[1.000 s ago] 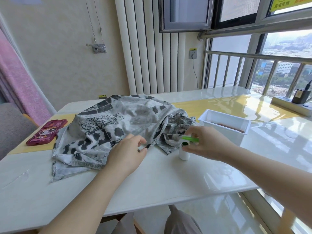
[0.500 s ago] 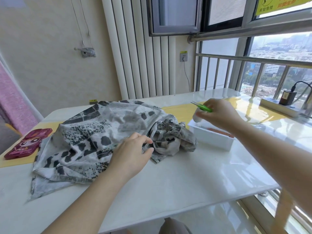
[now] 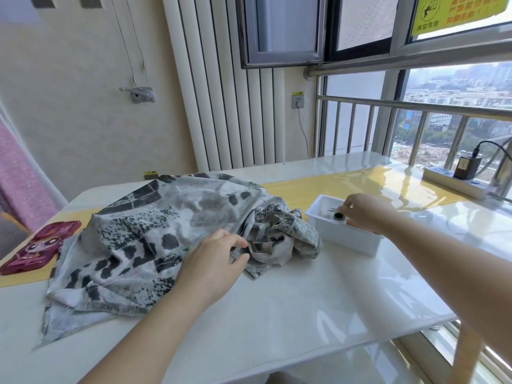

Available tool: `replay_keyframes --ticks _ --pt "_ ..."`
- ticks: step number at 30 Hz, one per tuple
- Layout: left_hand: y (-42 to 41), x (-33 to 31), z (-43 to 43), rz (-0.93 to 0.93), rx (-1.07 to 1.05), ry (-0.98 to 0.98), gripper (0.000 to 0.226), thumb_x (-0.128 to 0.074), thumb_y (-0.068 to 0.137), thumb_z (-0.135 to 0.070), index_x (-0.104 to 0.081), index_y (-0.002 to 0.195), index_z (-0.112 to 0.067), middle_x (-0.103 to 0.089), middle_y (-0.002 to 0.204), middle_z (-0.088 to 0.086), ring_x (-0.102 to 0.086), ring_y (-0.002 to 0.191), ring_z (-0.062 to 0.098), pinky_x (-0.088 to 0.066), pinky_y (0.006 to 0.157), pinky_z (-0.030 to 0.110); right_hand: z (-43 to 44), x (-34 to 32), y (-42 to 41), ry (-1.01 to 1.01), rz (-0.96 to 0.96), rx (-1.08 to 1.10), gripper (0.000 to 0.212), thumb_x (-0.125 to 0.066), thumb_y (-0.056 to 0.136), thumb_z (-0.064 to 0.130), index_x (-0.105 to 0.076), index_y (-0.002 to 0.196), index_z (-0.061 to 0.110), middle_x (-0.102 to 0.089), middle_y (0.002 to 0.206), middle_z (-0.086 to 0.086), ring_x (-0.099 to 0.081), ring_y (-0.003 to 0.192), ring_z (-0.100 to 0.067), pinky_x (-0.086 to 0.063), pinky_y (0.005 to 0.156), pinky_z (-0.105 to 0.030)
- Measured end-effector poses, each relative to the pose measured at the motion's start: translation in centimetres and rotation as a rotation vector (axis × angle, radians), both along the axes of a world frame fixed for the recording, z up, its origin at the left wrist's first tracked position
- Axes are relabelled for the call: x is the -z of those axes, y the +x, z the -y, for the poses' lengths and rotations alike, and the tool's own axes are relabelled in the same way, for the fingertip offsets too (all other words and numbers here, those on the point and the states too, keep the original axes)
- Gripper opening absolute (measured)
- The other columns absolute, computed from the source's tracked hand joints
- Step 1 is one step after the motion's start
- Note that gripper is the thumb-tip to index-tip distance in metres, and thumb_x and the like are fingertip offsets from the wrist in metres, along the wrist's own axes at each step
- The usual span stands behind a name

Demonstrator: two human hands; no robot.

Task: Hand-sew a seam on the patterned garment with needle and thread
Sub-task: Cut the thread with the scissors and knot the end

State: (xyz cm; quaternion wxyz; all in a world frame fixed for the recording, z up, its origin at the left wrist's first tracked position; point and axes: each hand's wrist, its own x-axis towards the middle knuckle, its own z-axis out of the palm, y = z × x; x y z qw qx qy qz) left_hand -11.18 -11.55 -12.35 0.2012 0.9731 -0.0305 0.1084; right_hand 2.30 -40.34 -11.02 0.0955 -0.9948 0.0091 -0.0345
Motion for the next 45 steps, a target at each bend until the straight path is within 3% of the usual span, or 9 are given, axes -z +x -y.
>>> replay_keyframes --ticks 7,10,14,20,31,38,41,43,45 --pt "-0.5 0.3 -1.0 -0.011 -0.024 -0.043 0.019 -0.053 0.092 -0.041 -0.057 0.111 -0.039 -0.050 0.108 -0.019 -0.055 0.098 0.006 -0.046 0.084 0.029 -1.4 0.2 -1.7 0.046 0.264 -0.141 0.023 -0.043 0.097 0.025 -0.062 0.111 0.021 -0.061 0.112 -0.002 -0.051 0.108 -0.023 -0.047 0.077 -0.034" --pt "-0.7 0.5 -1.9 -0.010 -0.036 -0.050 0.020 -0.055 0.091 -0.040 -0.059 0.111 -0.037 -0.051 0.111 -0.022 -0.056 0.102 0.004 -0.046 0.087 0.028 -4.2 -0.8 -4.2 0.099 0.377 -0.340 0.019 -0.050 0.095 0.027 -0.064 0.107 0.022 -0.064 0.102 0.005 -0.055 0.100 -0.017 -0.047 0.075 -0.032" --pt "-1.0 0.9 -3.4 -0.031 -0.070 -0.016 0.025 -0.056 0.092 -0.037 -0.058 0.117 -0.035 -0.050 0.122 -0.019 -0.052 0.110 0.004 -0.044 0.090 0.027 -8.9 -0.8 -7.0 0.118 0.336 -0.567 0.018 -0.052 0.092 0.028 -0.066 0.102 0.024 -0.061 0.100 0.007 -0.054 0.100 -0.016 -0.042 0.074 -0.028" --pt "-1.3 1.0 -5.9 -0.037 -0.176 0.080 0.029 -0.055 0.093 -0.034 -0.053 0.122 -0.036 -0.046 0.130 -0.015 -0.052 0.109 0.008 -0.044 0.085 0.029 -13.6 1.0 -7.5 0.016 0.340 -0.791 0.022 -0.054 0.091 0.024 -0.065 0.111 0.024 -0.055 0.117 0.004 -0.045 0.113 -0.021 -0.035 0.091 -0.029" --pt "-3.1 0.7 -12.2 -0.160 -0.261 0.085 0.022 -0.056 0.093 -0.036 -0.061 0.114 -0.035 -0.055 0.118 -0.014 -0.058 0.099 0.008 -0.049 0.086 0.034 -21.5 1.5 -8.7 0.027 -0.020 -0.996 0.022 -0.058 0.086 0.027 -0.063 0.107 0.025 -0.065 0.099 0.008 -0.056 0.083 -0.014 -0.049 0.076 -0.029" --pt "-3.9 0.6 -14.1 -0.167 -0.233 0.035 0.025 -0.059 0.092 -0.035 -0.062 0.116 -0.033 -0.055 0.116 -0.013 -0.055 0.108 0.010 -0.047 0.092 0.036 -23.0 -1.2 -7.4 -0.090 -0.093 -0.905 0.022 -0.050 0.090 0.012 -0.068 0.101 0.018 -0.069 0.099 0.007 -0.064 0.087 -0.015 -0.054 0.082 -0.034" --pt "-3.2 0.1 -14.2 -0.122 -0.218 0.054 0.026 -0.056 0.093 -0.033 -0.061 0.118 -0.034 -0.056 0.119 -0.012 -0.055 0.108 0.010 -0.047 0.092 0.034 -21.3 -2.5 -7.4 -0.105 -0.106 -0.929 0.018 -0.054 0.088 0.013 -0.071 0.091 0.017 -0.068 0.083 0.011 -0.063 0.075 -0.009 -0.053 0.074 -0.023" --pt "-2.5 -0.1 -13.8 -0.109 -0.199 0.066 0.026 -0.056 0.093 -0.033 -0.061 0.119 -0.033 -0.057 0.121 -0.012 -0.056 0.109 0.009 -0.047 0.091 0.033 -20.2 -2.7 -8.2 -0.203 -0.152 -1.008 0.016 -0.056 0.088 0.017 -0.069 0.094 0.024 -0.060 0.076 0.020 -0.055 0.068 0.003 -0.045 0.066 -0.016" --pt "-1.5 -0.3 -13.1 -0.102 -0.171 0.073 0.027 -0.057 0.093 -0.032 -0.062 0.119 -0.032 -0.058 0.121 -0.013 -0.056 0.107 0.008 -0.048 0.091 0.032 -19.1 -2.2 -8.9 -0.399 -0.180 -1.114 0.020 -0.057 0.090 0.023 -0.065 0.107 0.031 -0.057 0.087 0.019 -0.055 0.077 -0.001 -0.040 0.069 -0.020"
